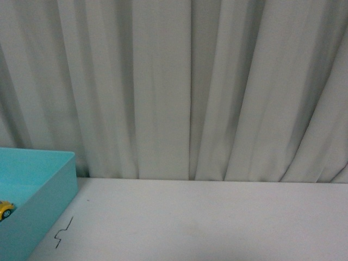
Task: Wind up and store yellow beetle toy
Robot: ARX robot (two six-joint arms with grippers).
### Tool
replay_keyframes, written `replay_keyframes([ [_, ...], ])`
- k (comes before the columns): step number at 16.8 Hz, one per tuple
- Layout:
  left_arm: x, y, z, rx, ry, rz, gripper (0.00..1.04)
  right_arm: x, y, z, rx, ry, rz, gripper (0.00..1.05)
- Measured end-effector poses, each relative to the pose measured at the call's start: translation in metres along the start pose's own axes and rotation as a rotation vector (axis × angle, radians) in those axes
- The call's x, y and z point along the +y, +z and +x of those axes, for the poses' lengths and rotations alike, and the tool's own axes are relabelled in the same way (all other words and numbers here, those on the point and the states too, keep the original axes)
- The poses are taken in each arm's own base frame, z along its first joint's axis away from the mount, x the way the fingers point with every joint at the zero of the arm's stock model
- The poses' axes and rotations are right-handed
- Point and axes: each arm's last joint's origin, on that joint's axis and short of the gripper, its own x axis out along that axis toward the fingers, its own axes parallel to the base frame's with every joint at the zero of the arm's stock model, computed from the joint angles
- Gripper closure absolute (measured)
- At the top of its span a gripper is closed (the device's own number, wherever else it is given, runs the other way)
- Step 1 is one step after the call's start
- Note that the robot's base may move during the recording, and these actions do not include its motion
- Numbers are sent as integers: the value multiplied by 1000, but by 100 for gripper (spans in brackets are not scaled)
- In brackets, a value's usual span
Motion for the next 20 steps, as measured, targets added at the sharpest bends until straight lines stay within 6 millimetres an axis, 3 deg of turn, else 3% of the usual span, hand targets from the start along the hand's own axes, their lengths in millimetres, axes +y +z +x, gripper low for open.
replay_keyframes([
  [9, 0, -8, -12, -18, 4, 0, 103, 0, 0, 0, 0, 0, 0, 7],
  [20, 0, -32, -37, -19, 4, 0, 103, 0, 0, 0, 0, 0, 0, 7],
])
